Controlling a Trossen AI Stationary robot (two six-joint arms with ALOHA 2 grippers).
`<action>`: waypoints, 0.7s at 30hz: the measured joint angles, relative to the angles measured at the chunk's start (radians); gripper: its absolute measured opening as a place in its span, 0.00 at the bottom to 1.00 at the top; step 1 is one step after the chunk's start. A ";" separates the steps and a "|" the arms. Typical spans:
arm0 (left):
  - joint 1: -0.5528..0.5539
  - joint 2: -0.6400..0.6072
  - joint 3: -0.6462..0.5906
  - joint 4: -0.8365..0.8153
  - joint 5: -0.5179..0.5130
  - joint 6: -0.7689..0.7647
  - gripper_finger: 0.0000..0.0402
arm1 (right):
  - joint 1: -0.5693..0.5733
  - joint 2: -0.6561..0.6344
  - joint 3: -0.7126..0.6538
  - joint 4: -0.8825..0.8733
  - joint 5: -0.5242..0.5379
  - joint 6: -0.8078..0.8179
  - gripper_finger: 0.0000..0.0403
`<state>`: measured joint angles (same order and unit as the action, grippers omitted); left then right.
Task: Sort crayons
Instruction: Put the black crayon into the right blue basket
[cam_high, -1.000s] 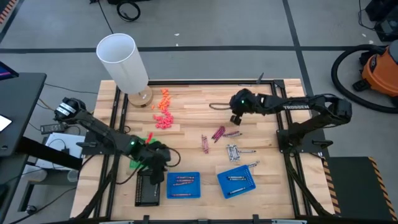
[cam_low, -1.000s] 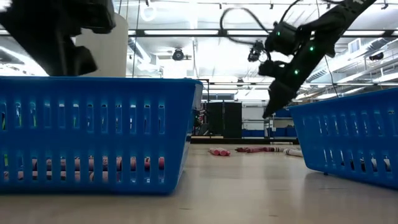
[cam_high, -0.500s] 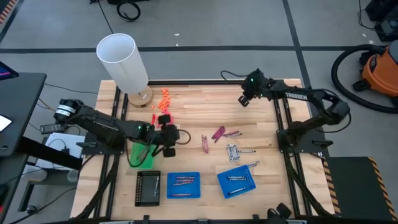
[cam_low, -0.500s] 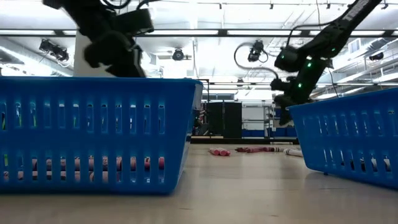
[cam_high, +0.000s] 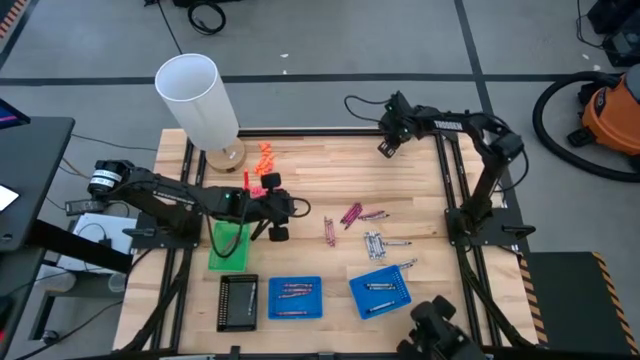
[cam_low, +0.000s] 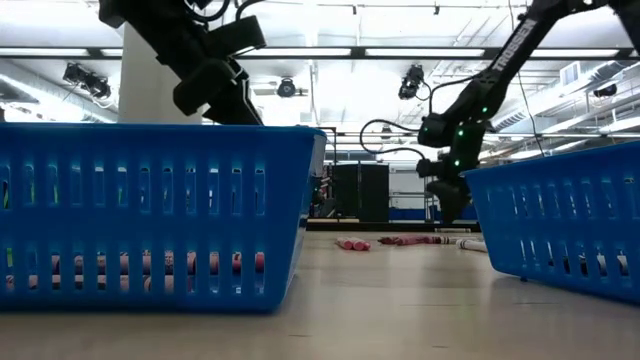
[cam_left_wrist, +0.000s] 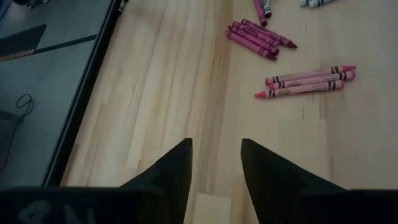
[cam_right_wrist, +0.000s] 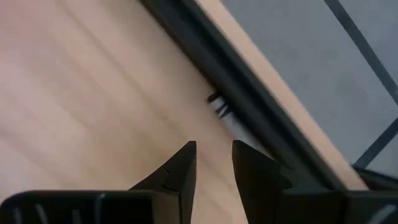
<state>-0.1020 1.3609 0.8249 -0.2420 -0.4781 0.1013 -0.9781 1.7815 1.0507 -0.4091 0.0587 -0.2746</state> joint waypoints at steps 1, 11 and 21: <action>0.000 0.000 0.000 0.000 0.000 0.000 0.37 | -0.002 0.012 0.012 -0.004 0.004 -0.007 0.31; 0.001 0.000 0.000 -0.043 0.002 0.023 0.37 | -0.026 0.058 0.053 -0.016 0.048 -0.045 0.36; 0.004 0.000 0.000 -0.048 0.003 0.050 0.37 | -0.032 0.071 0.071 -0.133 0.000 0.038 0.35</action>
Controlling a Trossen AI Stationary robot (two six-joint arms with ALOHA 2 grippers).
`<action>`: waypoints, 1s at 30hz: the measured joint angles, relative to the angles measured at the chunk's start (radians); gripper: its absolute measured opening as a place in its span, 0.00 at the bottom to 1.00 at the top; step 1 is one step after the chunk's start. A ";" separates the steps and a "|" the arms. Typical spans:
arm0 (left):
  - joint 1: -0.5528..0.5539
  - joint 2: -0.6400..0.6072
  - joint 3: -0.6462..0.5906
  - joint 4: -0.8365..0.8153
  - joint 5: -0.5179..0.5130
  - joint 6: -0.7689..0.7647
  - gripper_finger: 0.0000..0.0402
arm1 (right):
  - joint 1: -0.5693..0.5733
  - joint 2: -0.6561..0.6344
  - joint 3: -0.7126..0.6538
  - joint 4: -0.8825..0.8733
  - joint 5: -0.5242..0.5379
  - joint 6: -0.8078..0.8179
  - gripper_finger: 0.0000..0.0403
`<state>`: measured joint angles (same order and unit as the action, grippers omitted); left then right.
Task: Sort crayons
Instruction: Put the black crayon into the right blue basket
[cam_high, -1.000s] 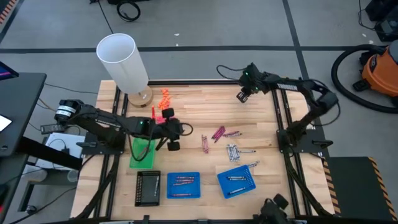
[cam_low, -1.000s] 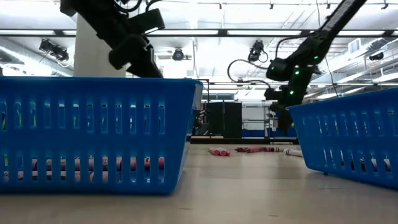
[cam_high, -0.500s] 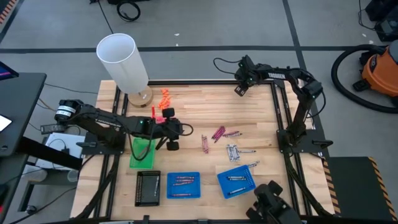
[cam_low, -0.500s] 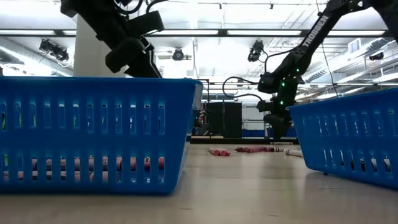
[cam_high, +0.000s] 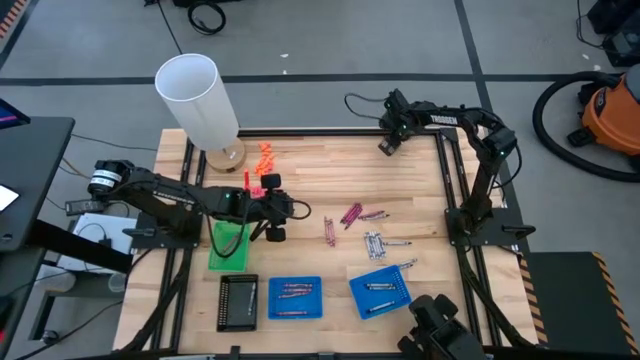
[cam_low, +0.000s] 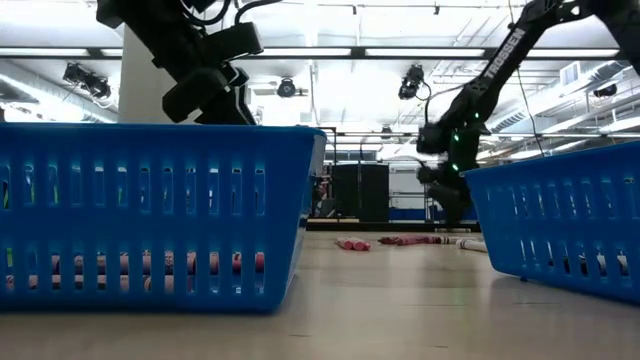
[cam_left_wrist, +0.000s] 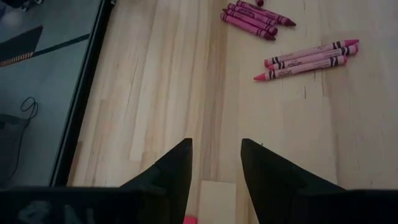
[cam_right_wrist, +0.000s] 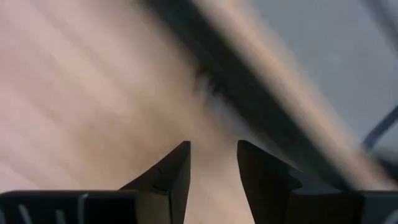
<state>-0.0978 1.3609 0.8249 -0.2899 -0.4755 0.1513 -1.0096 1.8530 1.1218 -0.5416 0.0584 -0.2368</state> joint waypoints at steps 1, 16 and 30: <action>0.000 0.000 0.000 -0.001 0.000 0.000 0.37 | 0.004 -0.004 0.004 -0.002 0.005 0.003 0.35; 0.000 0.000 0.000 -0.035 0.001 -0.005 0.37 | 0.038 -0.054 0.002 -0.066 0.132 -0.112 0.35; 0.000 0.000 0.000 -0.015 0.001 0.000 0.37 | -0.017 -0.054 0.002 -0.050 0.091 -0.123 0.35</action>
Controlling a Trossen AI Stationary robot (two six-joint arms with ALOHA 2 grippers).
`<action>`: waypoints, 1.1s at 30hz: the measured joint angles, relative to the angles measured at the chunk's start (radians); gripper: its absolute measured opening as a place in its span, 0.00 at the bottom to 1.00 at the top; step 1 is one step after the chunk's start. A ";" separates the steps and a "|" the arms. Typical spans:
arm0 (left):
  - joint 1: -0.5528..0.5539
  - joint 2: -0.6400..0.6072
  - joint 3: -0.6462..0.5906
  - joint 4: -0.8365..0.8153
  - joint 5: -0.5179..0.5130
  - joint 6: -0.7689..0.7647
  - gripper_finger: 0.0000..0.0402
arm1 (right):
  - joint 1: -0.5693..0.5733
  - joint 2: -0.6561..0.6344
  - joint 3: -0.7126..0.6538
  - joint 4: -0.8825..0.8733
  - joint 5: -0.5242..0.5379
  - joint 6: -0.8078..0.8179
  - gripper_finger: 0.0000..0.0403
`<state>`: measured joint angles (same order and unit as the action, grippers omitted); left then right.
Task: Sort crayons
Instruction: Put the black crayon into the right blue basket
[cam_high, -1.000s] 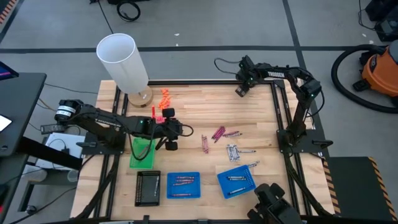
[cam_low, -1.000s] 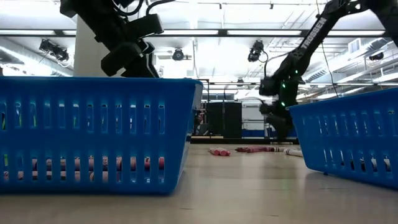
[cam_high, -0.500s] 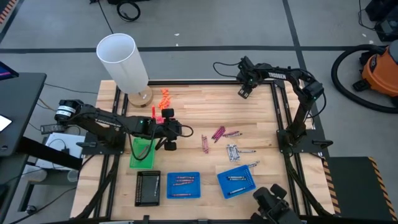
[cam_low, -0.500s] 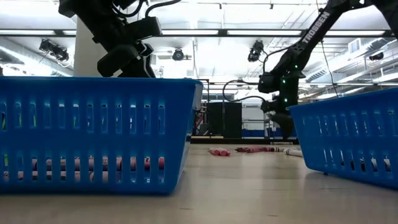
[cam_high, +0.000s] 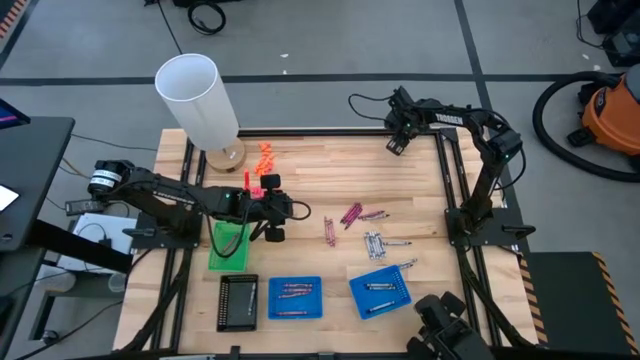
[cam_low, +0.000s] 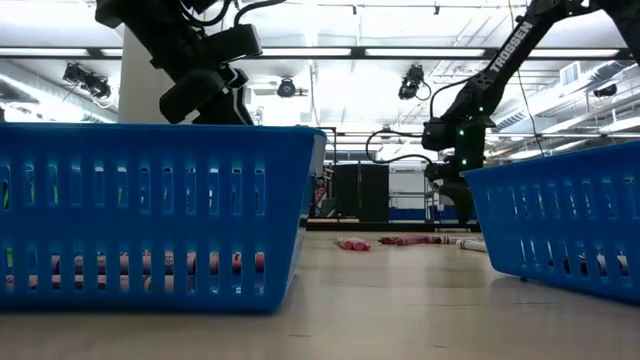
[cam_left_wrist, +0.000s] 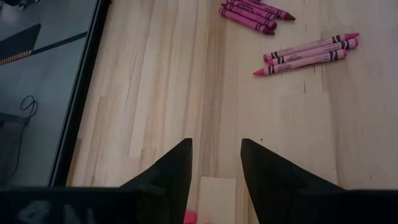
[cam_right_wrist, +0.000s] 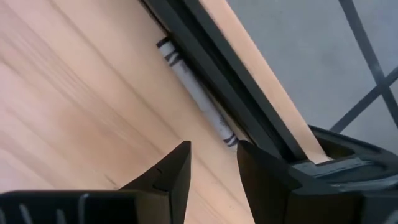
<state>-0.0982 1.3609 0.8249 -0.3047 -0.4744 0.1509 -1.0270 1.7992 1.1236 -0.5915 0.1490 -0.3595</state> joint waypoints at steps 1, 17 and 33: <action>0.000 0.000 0.000 0.000 0.000 0.000 0.37 | -0.003 0.000 0.000 0.002 -0.001 0.000 0.35; -0.001 0.000 0.000 -0.006 0.000 0.003 0.37 | 0.012 0.128 0.132 -0.089 0.022 -0.009 0.35; -0.022 0.000 0.000 0.001 0.000 0.009 0.37 | 0.093 0.107 0.143 -0.189 0.055 -0.033 0.31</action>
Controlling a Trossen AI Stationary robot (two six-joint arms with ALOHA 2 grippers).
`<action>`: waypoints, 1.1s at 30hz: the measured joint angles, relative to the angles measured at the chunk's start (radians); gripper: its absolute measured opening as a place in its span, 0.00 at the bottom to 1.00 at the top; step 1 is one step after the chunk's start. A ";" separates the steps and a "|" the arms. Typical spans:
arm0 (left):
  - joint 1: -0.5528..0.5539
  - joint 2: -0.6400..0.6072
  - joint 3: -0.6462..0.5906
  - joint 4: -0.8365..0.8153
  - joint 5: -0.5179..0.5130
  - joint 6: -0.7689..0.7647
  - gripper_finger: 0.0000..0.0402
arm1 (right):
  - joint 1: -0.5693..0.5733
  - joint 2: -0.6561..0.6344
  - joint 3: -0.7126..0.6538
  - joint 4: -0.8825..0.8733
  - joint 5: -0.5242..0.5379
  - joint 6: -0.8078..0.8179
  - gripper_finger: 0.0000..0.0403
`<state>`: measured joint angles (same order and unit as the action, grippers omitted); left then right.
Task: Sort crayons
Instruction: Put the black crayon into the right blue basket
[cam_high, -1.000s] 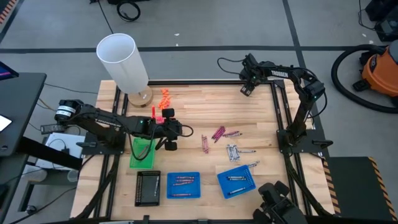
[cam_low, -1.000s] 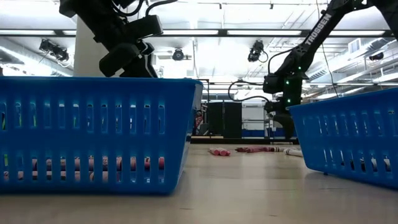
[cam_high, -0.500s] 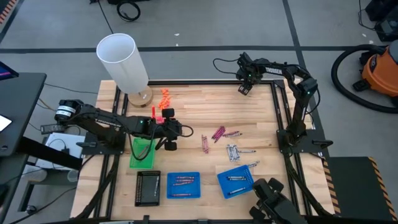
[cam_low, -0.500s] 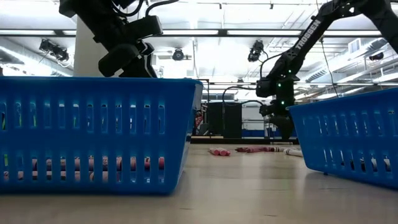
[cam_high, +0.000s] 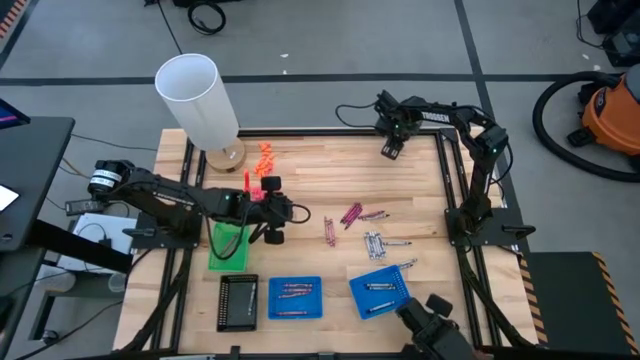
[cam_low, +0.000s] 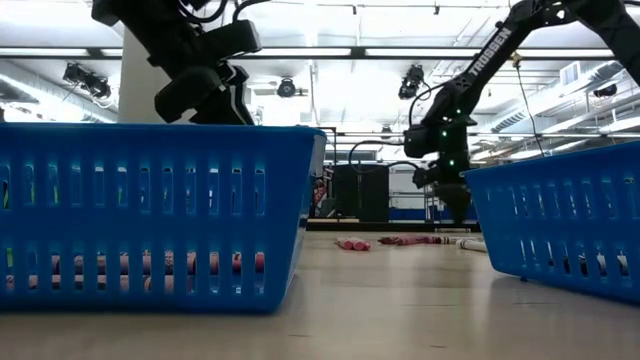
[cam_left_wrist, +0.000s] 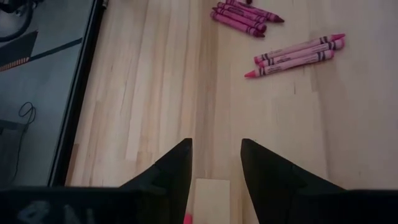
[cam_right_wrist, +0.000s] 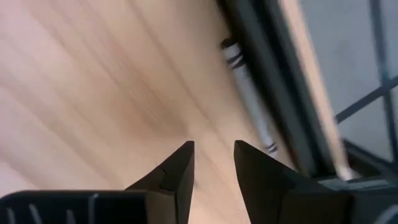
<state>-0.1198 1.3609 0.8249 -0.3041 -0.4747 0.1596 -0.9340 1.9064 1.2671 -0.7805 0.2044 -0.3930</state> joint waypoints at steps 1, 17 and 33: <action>-0.003 0.000 0.000 0.000 0.000 0.000 0.37 | 0.000 0.000 0.000 0.008 0.008 -0.004 0.31; -0.008 0.000 0.000 -0.001 0.000 0.010 0.37 | -0.090 0.055 0.006 0.071 -0.034 -0.033 0.31; -0.008 0.000 0.000 -0.003 0.000 0.014 0.37 | 0.027 -0.035 -0.001 -0.148 -0.161 -0.030 0.28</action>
<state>-0.1276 1.3609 0.8249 -0.3075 -0.4751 0.1737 -0.9072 1.8715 1.2662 -0.9283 0.0432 -0.4225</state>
